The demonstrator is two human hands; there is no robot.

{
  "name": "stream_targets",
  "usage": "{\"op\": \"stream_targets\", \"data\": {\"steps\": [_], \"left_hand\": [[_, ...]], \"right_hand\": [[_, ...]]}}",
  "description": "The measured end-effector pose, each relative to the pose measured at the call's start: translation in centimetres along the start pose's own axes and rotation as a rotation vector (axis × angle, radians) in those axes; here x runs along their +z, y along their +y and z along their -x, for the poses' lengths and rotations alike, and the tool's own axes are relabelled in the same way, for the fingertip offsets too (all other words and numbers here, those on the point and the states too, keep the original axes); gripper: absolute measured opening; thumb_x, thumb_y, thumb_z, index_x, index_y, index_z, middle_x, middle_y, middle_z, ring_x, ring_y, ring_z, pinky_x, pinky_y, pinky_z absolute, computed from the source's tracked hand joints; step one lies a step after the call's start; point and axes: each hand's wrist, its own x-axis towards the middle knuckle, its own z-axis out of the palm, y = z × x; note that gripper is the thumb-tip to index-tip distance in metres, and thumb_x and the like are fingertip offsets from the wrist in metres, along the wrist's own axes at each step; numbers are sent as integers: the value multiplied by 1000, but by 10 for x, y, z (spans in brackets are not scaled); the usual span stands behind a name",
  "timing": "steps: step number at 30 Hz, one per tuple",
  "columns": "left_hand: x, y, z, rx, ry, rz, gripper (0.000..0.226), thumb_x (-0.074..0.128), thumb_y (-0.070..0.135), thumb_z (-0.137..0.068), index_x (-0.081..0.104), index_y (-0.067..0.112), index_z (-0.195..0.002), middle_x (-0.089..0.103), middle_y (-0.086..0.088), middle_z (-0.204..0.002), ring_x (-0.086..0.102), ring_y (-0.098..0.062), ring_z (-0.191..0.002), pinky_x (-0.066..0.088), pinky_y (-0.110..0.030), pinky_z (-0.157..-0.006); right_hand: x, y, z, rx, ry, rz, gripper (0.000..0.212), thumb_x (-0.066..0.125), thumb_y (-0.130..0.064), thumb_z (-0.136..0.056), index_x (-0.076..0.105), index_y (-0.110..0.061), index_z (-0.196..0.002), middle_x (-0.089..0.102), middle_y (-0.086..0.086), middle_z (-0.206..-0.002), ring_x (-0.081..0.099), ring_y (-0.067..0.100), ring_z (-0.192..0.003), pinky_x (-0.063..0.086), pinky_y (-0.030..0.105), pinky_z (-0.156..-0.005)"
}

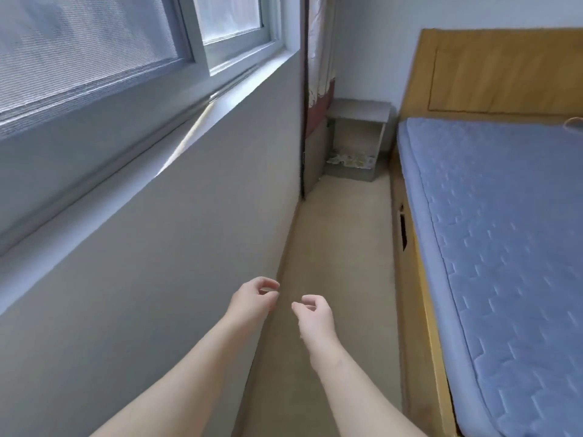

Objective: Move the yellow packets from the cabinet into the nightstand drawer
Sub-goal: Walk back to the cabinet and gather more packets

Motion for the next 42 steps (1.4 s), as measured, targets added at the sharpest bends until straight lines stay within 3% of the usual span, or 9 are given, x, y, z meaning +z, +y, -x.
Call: {"op": "stream_targets", "data": {"steps": [4, 8, 14, 18, 22, 26, 30, 36, 42], "left_hand": [[17, 27, -60, 64, -158, -90, 17, 54, 16, -87, 61, 32, -87, 66, 4, -85, 63, -11, -77, 47, -23, -65], [41, 56, -113, 114, -263, -150, 18, 53, 15, -86, 62, 29, -93, 63, 4, -77, 55, -8, -65, 42, -21, -59], [69, 109, -211, 152, -272, -159, 19, 52, 16, -86, 62, 30, -94, 63, 4, -78, 52, -8, -63, 41, -20, -56], [84, 160, -283, 153, -237, -143, 19, 53, 16, -85, 62, 32, -91, 66, 4, -85, 58, -10, -74, 48, -23, -66], [98, 204, -346, 148, -232, -139, 18, 53, 18, -86, 61, 33, -91, 66, 4, -87, 58, -11, -75, 48, -24, -67], [120, 232, -416, 118, -263, -157, 18, 54, 20, -85, 60, 37, -87, 66, 3, -96, 64, -16, -91, 52, -30, -77], [138, 260, -491, 126, -305, -165, 18, 53, 19, -86, 60, 36, -87, 67, 3, -93, 65, -17, -91, 50, -27, -70], [147, 316, -637, 142, -324, -177, 17, 53, 19, -87, 59, 34, -87, 66, 3, -97, 66, -17, -94, 50, -27, -75], [150, 390, -773, 170, -337, -225, 17, 52, 18, -88, 60, 33, -90, 65, 1, -102, 66, -18, -94, 45, -22, -67]], "right_hand": [[-9, -18, -37, 62, 161, -84, 27, 50, -21, -93, 46, -20, -120, 48, -4, -106, 46, 10, -72, 36, 22, -60], [-25, -35, -80, 97, 275, -128, 30, 51, -22, -92, 48, -21, -122, 49, -6, -110, 47, 6, -79, 37, 25, -68], [-54, -95, -182, 39, 303, -130, 29, 51, -23, -92, 48, -21, -120, 49, -9, -99, 49, 7, -75, 37, 22, -60], [-81, -157, -257, -27, 288, -111, 31, 51, -23, -91, 48, -20, -121, 51, -7, -99, 48, 11, -74, 39, 24, -68], [-103, -206, -316, -48, 286, -92, 32, 51, -22, -90, 48, -20, -122, 52, -3, -101, 46, 10, -67, 38, 23, -61], [-119, -234, -377, 5, 292, -101, 33, 51, -23, -91, 48, -22, -124, 53, 1, -110, 48, 10, -75, 38, 23, -63], [-130, -262, -449, 27, 327, -103, 34, 51, -22, -92, 47, -20, -126, 54, 2, -119, 51, 14, -87, 39, 27, -76], [-130, -342, -577, 30, 365, -114, 33, 51, -23, -92, 47, -22, -125, 54, 3, -120, 51, 16, -92, 39, 27, -77], [-132, -435, -692, -1, 402, -156, 34, 51, -23, -91, 48, -20, -125, 53, -2, -120, 53, 16, -95, 41, 28, -79]]}}
